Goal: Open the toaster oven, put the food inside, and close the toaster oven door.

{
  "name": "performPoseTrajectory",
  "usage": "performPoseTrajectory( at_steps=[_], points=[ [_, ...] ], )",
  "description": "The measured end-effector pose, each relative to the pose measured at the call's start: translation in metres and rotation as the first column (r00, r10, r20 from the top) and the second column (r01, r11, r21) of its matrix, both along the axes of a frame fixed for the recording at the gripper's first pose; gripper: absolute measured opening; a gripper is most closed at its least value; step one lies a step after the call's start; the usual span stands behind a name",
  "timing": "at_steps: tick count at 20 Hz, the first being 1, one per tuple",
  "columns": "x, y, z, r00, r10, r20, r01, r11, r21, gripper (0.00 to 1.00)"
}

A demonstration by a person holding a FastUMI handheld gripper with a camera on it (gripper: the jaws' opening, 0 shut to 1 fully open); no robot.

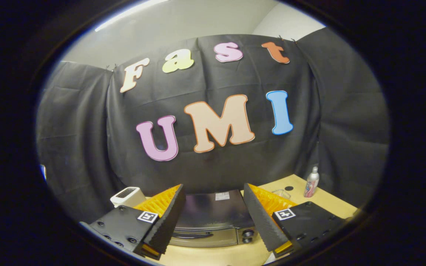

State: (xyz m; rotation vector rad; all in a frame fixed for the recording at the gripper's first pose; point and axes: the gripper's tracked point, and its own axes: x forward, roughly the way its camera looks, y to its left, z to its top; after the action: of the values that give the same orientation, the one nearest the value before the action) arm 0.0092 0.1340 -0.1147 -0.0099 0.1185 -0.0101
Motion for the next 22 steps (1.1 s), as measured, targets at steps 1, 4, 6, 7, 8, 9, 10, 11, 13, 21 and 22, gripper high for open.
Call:
performPoseTrajectory(
  at_steps=[1,4,6,7,8,9,10,11,13,21,22],
  points=[
    [0.0,0.011,-0.008,1.0,0.012,0.002,-0.012,1.0,-0.008,0.98],
    [0.005,0.034,-0.039,0.999,0.043,-0.014,-0.044,0.998,-0.035,0.98],
    [0.011,0.046,-0.059,0.998,0.055,-0.015,-0.055,0.998,-0.04,0.98],
    [0.014,0.049,-0.07,0.998,0.052,-0.019,-0.053,0.998,-0.023,0.98],
    [0.019,0.051,-0.081,0.998,0.053,-0.025,-0.053,0.999,0.003,0.98],
    [0.024,0.053,-0.091,0.998,0.053,-0.024,-0.052,0.998,0.021,0.98],
    [0.031,0.051,-0.097,0.999,0.04,-0.022,-0.039,0.999,0.027,0.98],
    [0.038,0.047,-0.104,0.999,0.027,-0.018,-0.027,0.999,0.027,0.98],
    [0.048,0.043,-0.116,1.0,0.006,-0.011,-0.005,1.0,0.002,0.98],
    [0.059,0.043,-0.17,0.996,-0.002,-0.085,-0.011,0.988,-0.151,0.98],
    [0.058,0.043,-0.179,0.994,-0.006,-0.111,-0.012,0.987,-0.157,0.98]
  ],
)
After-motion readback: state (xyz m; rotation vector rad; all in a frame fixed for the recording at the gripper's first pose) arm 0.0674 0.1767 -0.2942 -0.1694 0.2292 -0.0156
